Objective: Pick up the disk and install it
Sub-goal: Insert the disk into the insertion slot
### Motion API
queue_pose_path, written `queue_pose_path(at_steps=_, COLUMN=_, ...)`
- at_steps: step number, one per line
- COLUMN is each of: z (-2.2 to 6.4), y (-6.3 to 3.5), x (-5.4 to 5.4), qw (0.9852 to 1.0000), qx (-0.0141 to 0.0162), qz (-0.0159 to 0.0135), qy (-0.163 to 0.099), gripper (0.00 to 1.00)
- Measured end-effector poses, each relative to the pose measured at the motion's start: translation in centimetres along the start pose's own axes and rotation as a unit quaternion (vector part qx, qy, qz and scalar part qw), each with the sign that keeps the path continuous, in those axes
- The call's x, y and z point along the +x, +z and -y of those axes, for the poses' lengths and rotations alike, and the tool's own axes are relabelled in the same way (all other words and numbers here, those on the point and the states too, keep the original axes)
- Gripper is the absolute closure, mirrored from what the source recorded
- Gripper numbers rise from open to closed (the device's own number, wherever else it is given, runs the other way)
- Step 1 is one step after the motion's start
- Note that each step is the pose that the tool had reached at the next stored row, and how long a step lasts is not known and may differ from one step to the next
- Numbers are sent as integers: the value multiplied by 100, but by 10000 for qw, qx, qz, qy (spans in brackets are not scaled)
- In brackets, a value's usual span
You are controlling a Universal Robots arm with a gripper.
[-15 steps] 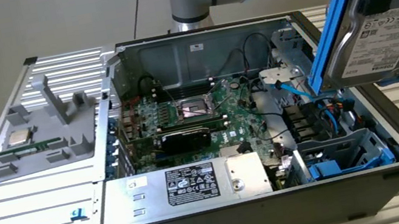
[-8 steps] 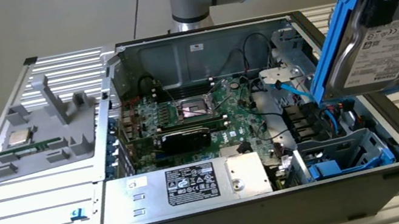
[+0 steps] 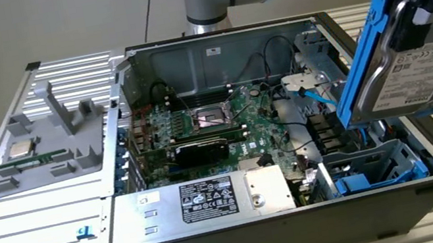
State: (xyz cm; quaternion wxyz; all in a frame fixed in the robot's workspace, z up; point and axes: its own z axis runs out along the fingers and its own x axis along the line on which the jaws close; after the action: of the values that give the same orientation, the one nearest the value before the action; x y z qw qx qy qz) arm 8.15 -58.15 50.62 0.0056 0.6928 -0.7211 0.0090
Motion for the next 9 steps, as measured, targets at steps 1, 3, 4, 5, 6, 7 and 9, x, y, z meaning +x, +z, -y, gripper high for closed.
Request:
queue_pose_path(at_steps=1, z=0, y=19, x=12, qw=10000, qx=0, qz=2, qy=4, gripper=63)
queue_pose_path(at_steps=3, z=1, y=56, x=37, qw=10000, qx=1, qz=5, qy=12, gripper=63)
queue_pose_path(at_steps=4, z=1, y=74, x=48, qw=10000, qx=0, qz=7, qy=16, gripper=63)
queue_pose_path(at_steps=5, z=1, y=92, x=59, qw=10000, qx=0, qz=10, qy=21, gripper=63)
queue_pose_path(at_steps=6, z=1, y=110, x=69, qw=10000, qx=0, qz=13, qy=25, gripper=63)
queue_pose_path(at_steps=7, z=1, y=128, x=79, qw=10000, qx=0, qz=16, qy=29, gripper=63)
queue_pose_path(at_steps=9, z=0, y=166, x=97, qw=10000, qx=-1, qz=22, qy=39, gripper=63)
